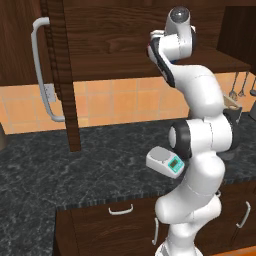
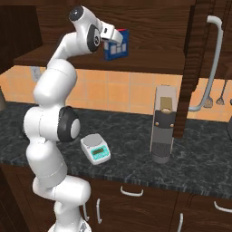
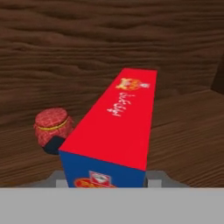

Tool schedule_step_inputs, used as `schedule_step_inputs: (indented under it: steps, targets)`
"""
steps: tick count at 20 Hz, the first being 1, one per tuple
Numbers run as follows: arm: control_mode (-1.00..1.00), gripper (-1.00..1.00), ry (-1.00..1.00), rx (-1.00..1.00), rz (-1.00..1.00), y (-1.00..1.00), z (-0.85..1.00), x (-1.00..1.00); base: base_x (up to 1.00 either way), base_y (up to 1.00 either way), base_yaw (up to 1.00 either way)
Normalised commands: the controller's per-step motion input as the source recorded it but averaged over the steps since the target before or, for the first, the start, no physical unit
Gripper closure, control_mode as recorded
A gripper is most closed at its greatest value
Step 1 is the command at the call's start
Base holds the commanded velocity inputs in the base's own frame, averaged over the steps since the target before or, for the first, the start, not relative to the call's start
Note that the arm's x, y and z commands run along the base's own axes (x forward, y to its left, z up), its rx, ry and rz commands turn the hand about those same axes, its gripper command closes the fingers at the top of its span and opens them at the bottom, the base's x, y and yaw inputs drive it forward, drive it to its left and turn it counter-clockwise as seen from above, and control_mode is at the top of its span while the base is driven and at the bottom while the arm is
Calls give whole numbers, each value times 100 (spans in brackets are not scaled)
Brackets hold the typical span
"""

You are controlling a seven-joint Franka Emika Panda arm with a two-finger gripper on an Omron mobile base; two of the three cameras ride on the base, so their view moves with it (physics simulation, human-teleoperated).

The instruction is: Pick the boxed food and place it on the digital scale for weighing, and close the cabinet.

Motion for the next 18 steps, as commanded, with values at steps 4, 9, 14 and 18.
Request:
schedule_step_inputs:
  steps: [4, 9, 14, 18]
  targets:
    - [-100, 100, -11, 0, 1, 0, -10, -58, 0, 0, 0]
    - [-100, 100, -3, -2, 0, 4, 0, -100, 0, 0, 0]
    - [-100, 100, 0, 0, 13, 0, 3, -100, 0, 0, 0]
    - [-100, 100, 0, 0, 26, 0, 2, -100, 0, 0, 0]
